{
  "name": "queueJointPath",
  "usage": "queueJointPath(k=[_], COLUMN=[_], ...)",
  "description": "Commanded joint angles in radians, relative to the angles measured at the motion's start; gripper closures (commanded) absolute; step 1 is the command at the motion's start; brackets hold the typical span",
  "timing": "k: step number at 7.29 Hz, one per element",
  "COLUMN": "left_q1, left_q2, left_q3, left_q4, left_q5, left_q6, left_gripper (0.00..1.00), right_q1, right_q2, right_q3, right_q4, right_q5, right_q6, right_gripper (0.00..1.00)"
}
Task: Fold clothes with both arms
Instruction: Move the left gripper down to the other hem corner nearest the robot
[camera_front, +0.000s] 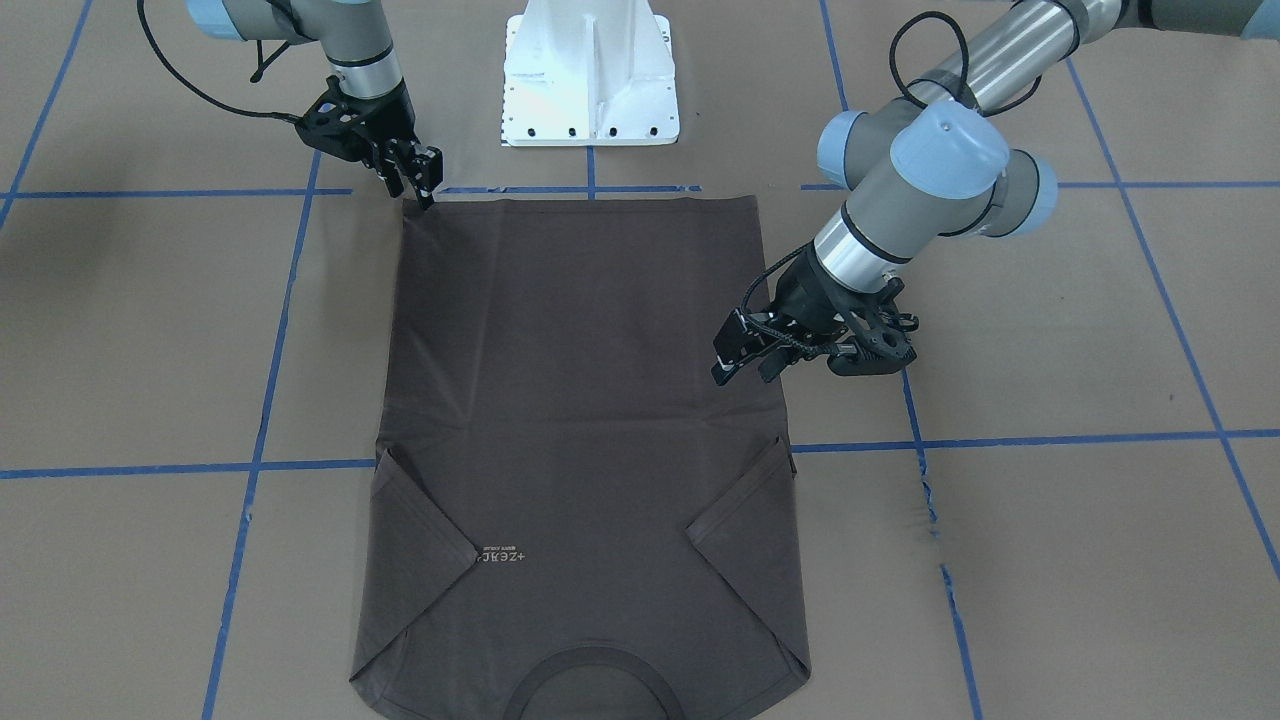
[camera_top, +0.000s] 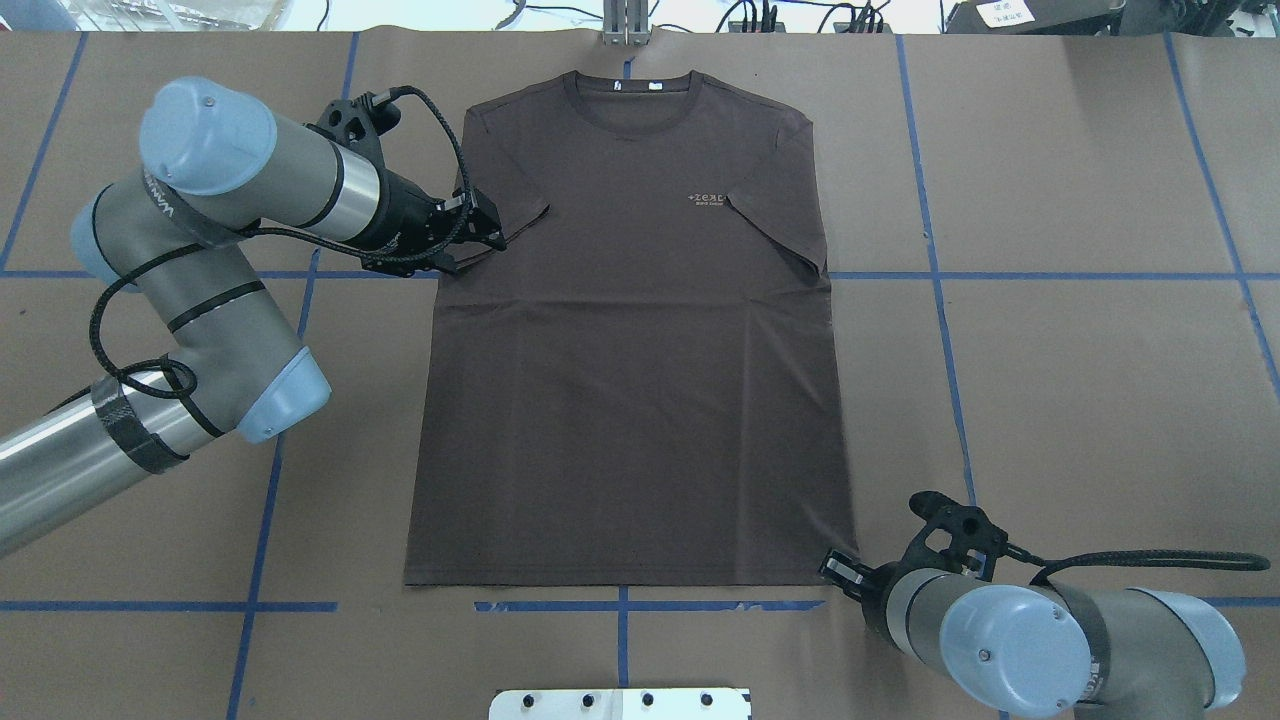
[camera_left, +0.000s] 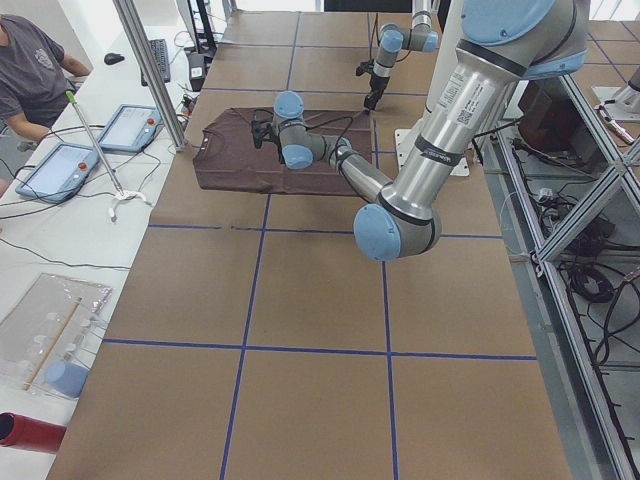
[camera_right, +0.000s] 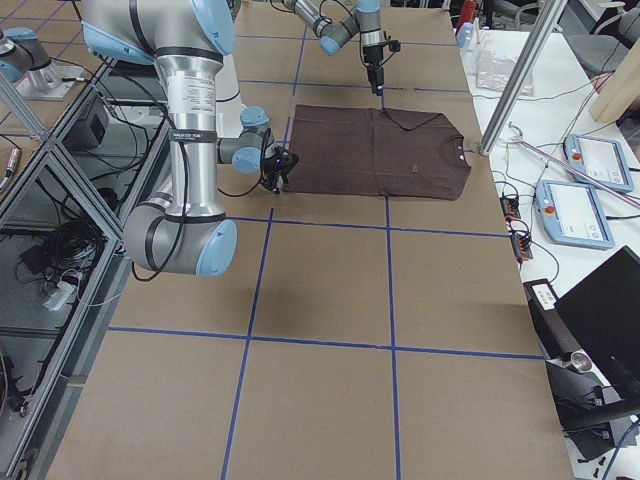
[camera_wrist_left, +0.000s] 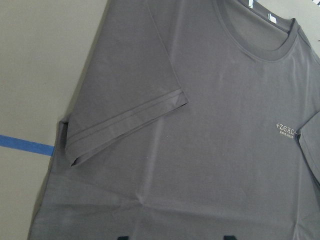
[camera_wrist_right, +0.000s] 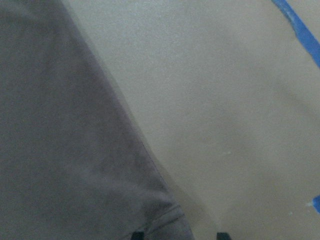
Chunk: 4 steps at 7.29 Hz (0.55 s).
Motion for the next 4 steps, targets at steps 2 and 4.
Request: queueJointPath(k=[2,4], left_q1=[0.0,0.0], left_q2=[0.0,0.0], left_q3=[0.002,0.002], left_q4=[-0.001,-0.001], left_q5=[0.0,0.0], left_q6=[0.0,0.0], left_gripper=[0.3,0.3], right_q1=[0.003,0.011], right_q2=[-0.004,-0.004], right_q3=[0.005,0.008], right_q4=[-0.001,-0.002], right_q5=[0.0,0.0], right_q6=[-0.001,-0.001], right_gripper=[1.0,1.0])
